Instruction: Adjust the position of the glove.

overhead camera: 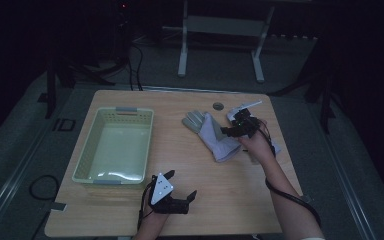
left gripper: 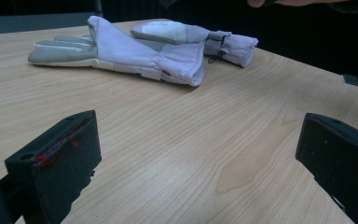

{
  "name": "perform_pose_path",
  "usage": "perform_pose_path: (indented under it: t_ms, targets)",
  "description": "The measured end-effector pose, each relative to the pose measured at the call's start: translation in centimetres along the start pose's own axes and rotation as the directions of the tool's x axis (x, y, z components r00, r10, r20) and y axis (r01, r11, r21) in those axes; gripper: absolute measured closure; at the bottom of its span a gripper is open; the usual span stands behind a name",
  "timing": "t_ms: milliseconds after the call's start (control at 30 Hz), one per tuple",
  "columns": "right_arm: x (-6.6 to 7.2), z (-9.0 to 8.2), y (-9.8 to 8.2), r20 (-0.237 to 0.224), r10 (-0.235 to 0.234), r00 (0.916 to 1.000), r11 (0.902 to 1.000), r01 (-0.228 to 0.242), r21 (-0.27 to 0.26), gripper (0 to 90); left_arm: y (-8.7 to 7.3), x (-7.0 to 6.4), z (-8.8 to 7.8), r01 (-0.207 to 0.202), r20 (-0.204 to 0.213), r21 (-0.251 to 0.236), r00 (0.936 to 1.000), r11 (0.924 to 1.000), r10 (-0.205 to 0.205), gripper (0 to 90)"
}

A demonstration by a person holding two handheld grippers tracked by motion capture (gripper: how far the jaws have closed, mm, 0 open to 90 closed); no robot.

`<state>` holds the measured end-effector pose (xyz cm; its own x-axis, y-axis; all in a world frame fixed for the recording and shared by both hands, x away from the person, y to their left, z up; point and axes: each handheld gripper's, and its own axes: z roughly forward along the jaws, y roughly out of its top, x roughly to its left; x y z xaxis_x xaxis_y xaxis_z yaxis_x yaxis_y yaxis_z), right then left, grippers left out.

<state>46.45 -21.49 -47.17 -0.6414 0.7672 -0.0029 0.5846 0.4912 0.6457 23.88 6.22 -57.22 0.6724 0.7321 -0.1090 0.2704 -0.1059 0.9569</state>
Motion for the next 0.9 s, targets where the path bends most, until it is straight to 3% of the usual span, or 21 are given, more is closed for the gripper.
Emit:
perform_pose_path:
  t_ms: [100, 400, 600, 700, 900]
  targets:
    - [-0.2, 1.1, 0.0, -0.004, -0.004, 1.0, 0.9996, 0.004, 0.028, 38.0, 0.0, 0.0, 0.0, 0.001, 0.001, 0.0, 1.0, 1.0, -0.001, 0.2]
    - [-0.1, 4.2, -0.2, 0.004, -0.048, 0.9988, 0.9945, 0.048, 0.093, 44.2, 0.0, 0.1, 0.0, 0.005, 0.004, 0.0, 1.0, 1.0, -0.005, 0.1]
    - [0.0, 6.5, -0.9, 0.018, -0.073, 0.9972, 0.9853, 0.07, 0.156, 47.6, 0.0, 0.1, 0.0, 0.009, 0.005, 0.001, 0.9999, 1.0, -0.009, 0.2]
    - [0.1, 6.8, -1.0, 0.011, -0.109, 0.9939, 0.9815, 0.106, 0.159, 47.2, 0.0, 0.1, 0.0, 0.011, 0.007, 0.001, 0.9999, 0.9999, -0.011, 0.2]
    - [0.4, 7.1, -0.5, 0.011, -0.131, 0.9913, 0.9702, 0.126, 0.207, 51.8, 0.0, 0.1, 0.0, 0.009, 0.007, 0.002, 0.9999, 1.0, -0.009, 0.2]
